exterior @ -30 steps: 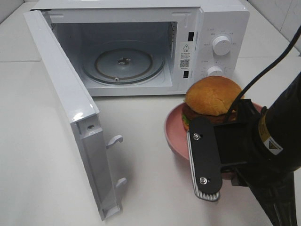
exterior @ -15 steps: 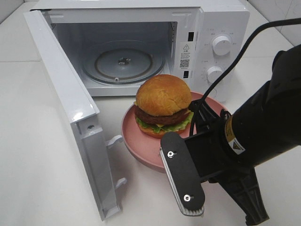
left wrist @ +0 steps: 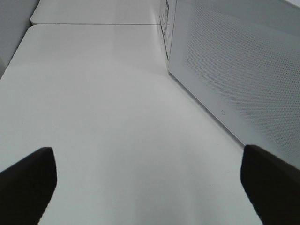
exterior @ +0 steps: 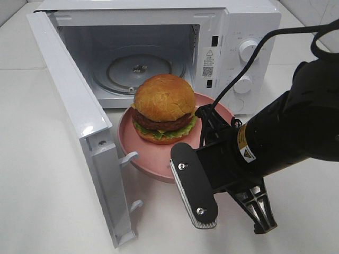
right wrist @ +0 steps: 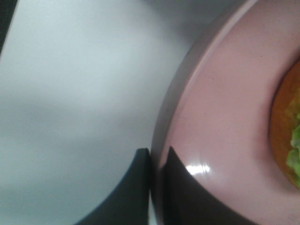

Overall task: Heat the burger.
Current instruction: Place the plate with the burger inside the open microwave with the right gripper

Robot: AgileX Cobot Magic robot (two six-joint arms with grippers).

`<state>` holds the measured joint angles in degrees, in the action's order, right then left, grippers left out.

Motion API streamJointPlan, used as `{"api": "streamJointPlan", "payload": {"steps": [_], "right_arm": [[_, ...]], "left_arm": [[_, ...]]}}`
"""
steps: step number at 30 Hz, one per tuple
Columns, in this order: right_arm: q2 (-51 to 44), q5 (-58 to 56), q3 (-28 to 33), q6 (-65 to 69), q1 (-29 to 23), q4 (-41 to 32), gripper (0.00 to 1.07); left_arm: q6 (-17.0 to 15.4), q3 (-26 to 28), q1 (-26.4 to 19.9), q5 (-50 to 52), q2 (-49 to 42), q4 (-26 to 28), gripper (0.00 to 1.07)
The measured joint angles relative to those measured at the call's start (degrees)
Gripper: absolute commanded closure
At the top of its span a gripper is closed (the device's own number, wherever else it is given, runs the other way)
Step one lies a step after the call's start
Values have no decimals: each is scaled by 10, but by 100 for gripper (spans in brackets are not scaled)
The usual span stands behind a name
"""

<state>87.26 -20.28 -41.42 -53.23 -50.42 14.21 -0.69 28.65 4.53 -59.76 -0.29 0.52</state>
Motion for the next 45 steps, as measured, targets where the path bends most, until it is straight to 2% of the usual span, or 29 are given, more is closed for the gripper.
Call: {"api": "streamJointPlan", "payload": {"steps": [22,45], "right_arm": [[73,45,-58,-57,56,-33,107],[136,44,-138,-136,68,-85,107]], "left_arm": [[0,0,0,0,0,0,6],[0,0,0,1,0,0,7]]}}
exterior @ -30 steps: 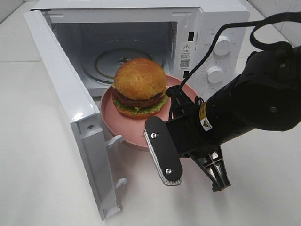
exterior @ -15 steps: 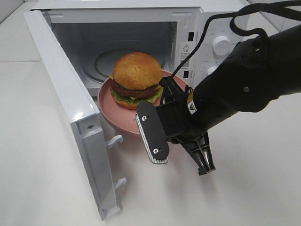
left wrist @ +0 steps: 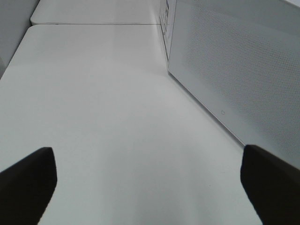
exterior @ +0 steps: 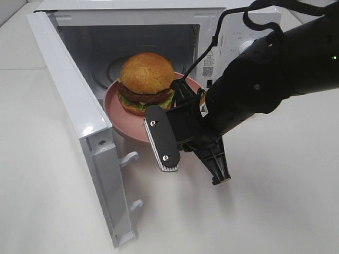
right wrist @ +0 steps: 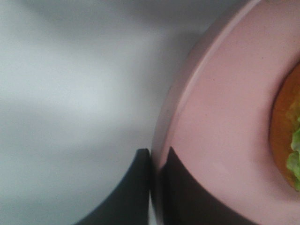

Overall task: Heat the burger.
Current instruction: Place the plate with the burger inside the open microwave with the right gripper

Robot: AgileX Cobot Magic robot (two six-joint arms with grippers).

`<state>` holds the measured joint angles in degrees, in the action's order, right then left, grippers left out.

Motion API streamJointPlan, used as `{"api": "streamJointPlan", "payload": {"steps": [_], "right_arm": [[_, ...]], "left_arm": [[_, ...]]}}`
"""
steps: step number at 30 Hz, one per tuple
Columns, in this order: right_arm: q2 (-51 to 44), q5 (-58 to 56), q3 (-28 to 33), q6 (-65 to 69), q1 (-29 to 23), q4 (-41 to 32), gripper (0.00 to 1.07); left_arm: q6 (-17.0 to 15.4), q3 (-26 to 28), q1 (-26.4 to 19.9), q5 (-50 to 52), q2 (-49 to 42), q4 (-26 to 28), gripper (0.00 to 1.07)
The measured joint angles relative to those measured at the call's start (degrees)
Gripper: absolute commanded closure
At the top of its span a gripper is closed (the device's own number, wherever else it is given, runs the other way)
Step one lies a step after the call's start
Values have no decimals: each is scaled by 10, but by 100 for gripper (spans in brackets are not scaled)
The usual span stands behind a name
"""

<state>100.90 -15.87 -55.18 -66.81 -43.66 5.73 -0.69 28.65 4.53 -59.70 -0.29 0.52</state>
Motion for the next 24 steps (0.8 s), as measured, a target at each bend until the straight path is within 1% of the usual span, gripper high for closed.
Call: {"api": "streamJointPlan", "payload": {"steps": [9,18,24], "right_arm": [[15,-3,-28,-14,13,-3,107],[17,-6,-29,-25,31,-3,107],[21,-6,-33,-34,31,-3,107]], "left_arm": [[0,0,0,0,0,0,7],[0,0,0,0,0,0,7],[0,0,0,0,0,0,7]]}}
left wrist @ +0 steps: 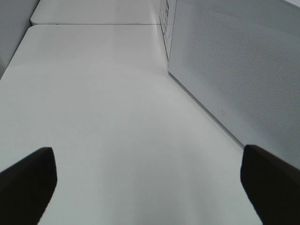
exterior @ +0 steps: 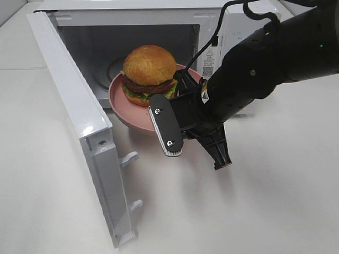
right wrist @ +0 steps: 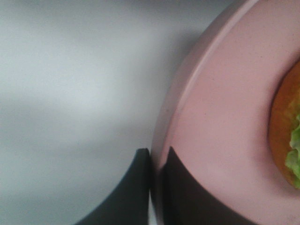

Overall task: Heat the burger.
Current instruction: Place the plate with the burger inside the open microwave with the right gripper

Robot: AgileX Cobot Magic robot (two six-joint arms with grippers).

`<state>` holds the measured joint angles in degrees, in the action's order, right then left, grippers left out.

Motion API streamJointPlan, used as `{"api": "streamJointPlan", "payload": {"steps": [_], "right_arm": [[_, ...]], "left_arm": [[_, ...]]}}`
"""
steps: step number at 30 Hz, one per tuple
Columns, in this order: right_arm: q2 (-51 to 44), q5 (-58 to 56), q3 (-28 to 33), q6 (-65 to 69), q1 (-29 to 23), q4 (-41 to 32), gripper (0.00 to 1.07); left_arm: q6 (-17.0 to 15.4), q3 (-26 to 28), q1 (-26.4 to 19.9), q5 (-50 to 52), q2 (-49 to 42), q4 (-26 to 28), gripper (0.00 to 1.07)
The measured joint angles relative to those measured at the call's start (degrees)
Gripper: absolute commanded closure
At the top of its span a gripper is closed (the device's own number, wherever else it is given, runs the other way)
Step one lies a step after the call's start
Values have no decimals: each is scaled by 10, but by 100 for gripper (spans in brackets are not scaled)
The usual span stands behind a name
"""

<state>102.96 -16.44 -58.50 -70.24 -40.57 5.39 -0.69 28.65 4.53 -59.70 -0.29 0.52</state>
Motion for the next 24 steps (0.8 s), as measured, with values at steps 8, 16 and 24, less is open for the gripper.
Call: {"api": "streamJointPlan", "payload": {"steps": [8,16,24], "right_arm": [[30,-15,-43,-2,0,-1,107],[54,-37,-92,-3,0,-1,107],[90,-65,-159,-3,0,0,107]], "left_arm": [[0,0,0,0,0,0,7],[0,0,0,0,0,0,7],[0,0,0,0,0,0,7]]}}
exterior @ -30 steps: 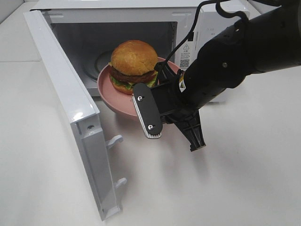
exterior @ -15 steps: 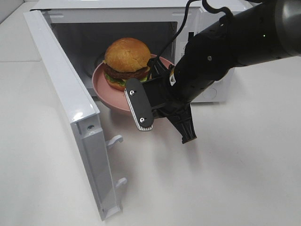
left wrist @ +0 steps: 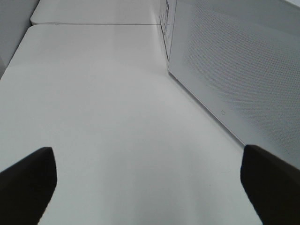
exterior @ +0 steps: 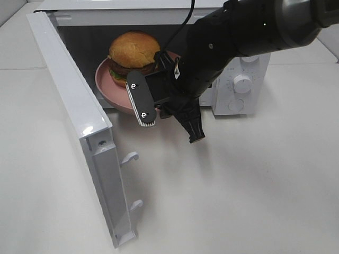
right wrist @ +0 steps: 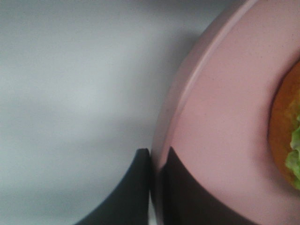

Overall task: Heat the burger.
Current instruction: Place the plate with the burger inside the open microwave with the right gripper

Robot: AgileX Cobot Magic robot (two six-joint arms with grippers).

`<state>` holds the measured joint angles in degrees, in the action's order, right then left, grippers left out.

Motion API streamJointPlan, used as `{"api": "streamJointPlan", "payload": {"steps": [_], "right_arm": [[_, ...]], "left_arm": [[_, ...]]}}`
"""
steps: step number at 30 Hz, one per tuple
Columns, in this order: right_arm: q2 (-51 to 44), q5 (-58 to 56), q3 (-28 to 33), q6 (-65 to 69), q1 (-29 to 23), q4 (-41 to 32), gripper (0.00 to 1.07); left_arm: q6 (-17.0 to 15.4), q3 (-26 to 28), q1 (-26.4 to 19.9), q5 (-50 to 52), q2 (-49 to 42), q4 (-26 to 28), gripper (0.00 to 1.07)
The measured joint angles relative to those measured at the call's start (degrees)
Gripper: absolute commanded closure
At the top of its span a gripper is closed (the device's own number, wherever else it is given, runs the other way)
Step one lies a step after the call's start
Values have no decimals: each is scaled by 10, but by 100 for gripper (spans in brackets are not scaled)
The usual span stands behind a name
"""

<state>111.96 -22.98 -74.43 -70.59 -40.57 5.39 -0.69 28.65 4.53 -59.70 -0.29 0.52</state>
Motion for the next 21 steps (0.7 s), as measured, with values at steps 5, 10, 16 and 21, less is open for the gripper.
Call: {"api": "streamJointPlan", "payload": {"steps": [5,10,16,21], "right_arm": [[10,-14,-19,0,0,0,107],[28,-48,-56,0,0,0,107],[58,-89,-117,0,0,0,107],[84,-120,-170,0,0,-1,107]], "left_arm": [[0,0,0,0,0,0,7],[0,0,0,0,0,0,7],[0,0,0,0,0,0,7],[0,0,0,0,0,0,7]]}}
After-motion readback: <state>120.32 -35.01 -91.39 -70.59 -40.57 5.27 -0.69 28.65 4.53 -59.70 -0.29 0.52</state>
